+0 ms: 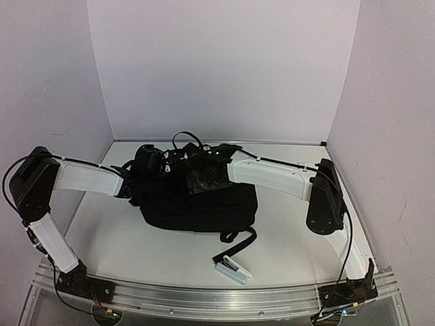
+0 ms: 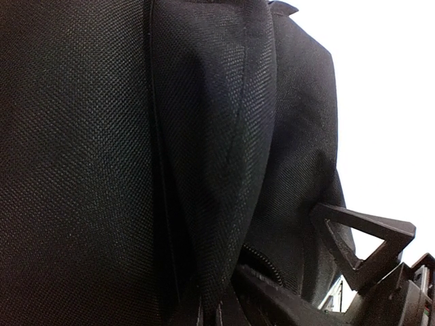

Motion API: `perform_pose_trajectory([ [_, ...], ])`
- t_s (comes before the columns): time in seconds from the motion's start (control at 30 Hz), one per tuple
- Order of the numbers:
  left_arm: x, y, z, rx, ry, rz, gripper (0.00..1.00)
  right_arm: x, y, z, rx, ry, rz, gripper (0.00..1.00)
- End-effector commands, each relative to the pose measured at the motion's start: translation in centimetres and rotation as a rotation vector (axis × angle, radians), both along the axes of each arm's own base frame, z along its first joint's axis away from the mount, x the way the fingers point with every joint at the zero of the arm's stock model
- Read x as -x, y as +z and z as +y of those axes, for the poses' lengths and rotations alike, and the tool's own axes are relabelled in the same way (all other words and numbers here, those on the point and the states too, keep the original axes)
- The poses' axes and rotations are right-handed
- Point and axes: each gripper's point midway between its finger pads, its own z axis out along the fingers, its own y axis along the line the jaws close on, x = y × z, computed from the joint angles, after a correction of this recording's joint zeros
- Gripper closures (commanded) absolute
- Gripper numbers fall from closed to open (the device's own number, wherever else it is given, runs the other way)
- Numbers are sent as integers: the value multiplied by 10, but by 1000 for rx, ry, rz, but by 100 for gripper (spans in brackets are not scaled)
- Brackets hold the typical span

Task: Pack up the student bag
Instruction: Pick up the stationery from the center of the board.

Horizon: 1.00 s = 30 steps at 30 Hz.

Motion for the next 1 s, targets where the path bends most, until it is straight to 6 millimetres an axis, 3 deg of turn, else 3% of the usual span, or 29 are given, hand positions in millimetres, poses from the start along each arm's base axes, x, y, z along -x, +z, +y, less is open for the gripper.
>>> perform_pose_trajectory([
  [0.0, 2, -10, 14, -30, 51, 34, 100, -5, 1, -19, 79, -74, -41, 14],
  [0.17, 1, -15, 17, -37, 68, 46, 100, -13, 34, -39, 92, -165, -151, 35],
  [0.3, 0, -19, 16, -39, 73, 60, 100, -18, 71, -52, 87, -228, -257, 59],
  [0.5, -5, -28, 9, -55, 61, 89, 100, -14, 115, -57, -64, -256, -315, 86],
  [0.6, -9, -30, 12, -78, 83, 92, 100, -10, 127, -62, -138, -259, -338, 98],
  [0.8, -12, -25, 16, -107, 94, 66, 96, -4, 141, -70, -215, -257, -363, 100],
  [0.97, -11, 2, 7, -95, 1, -53, 74, -7, 126, -64, -227, -237, -328, 100],
])
